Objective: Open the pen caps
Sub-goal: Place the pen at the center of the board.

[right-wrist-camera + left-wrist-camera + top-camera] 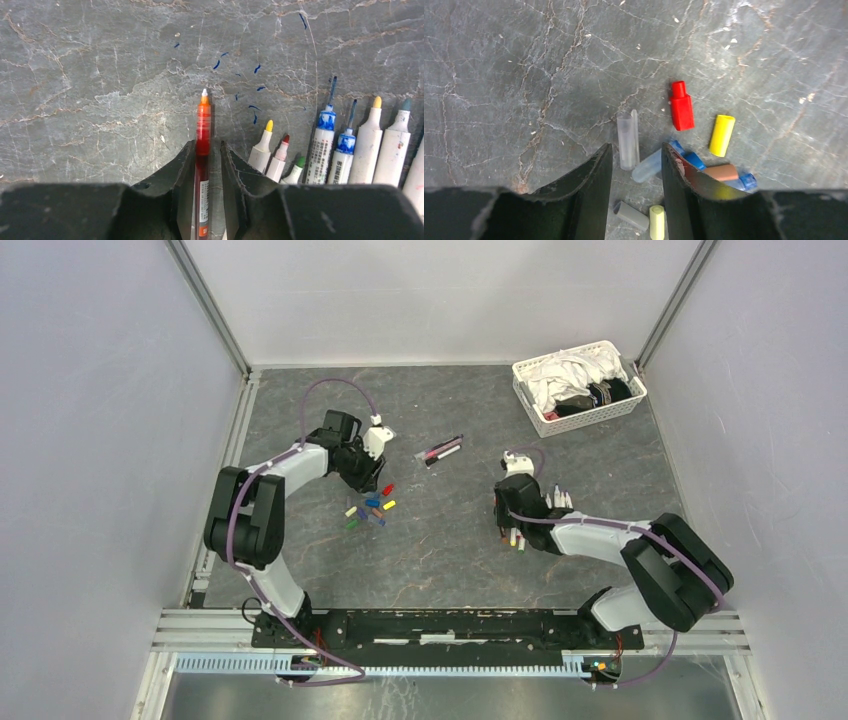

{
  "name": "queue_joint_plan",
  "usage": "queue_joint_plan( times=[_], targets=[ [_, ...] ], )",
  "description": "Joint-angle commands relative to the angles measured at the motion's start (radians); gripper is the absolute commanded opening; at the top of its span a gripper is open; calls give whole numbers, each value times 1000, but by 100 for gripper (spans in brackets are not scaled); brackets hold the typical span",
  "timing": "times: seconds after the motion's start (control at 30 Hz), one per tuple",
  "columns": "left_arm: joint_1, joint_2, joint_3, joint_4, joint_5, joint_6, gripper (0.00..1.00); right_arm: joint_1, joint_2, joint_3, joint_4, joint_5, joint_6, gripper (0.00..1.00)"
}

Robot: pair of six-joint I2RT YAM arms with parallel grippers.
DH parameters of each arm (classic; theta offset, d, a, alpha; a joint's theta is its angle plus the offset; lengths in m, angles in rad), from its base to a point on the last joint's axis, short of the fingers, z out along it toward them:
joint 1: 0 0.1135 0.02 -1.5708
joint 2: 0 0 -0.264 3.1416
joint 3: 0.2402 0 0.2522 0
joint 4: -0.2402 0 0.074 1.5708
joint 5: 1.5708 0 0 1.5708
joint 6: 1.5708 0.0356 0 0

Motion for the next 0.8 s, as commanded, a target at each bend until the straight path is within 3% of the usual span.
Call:
queue_joint_plan(
  times=[0.0, 0.07, 0.1, 0.17, 0.2, 0.37, 0.47, 0.53, 0.77],
  targets=[
    [0, -99, 55, -67, 59, -42, 48, 2, -53, -4, -78, 64, 3, 29],
    [1, -141, 98, -112, 55, -50, 51, 2, -92, 27, -90, 74, -29, 30],
    [2, -160, 129, -138, 44, -58, 58, 1, -107, 45, -88, 75, -49, 33],
    [4, -196, 210, -218, 14, -80, 92, 1, -114, 96, -47, 39, -126, 45],
    [6, -212, 251, -255, 4, -84, 98, 2, -103, 123, -33, 17, -164, 52],
    [28, -353, 360, -325, -45, -80, 100, -17, 47, 340, 24, -194, -396, 64],
    [34, -449, 326, -249, -223, -164, 100, -43, 191, 500, -6, -319, -508, 65],
    [38, -498, 265, -216, -261, -173, 100, -54, 284, 598, -32, -412, -573, 65],
    [40, -573, 149, -213, -151, -173, 100, -68, 505, 824, -111, -564, -709, 63]
  ],
)
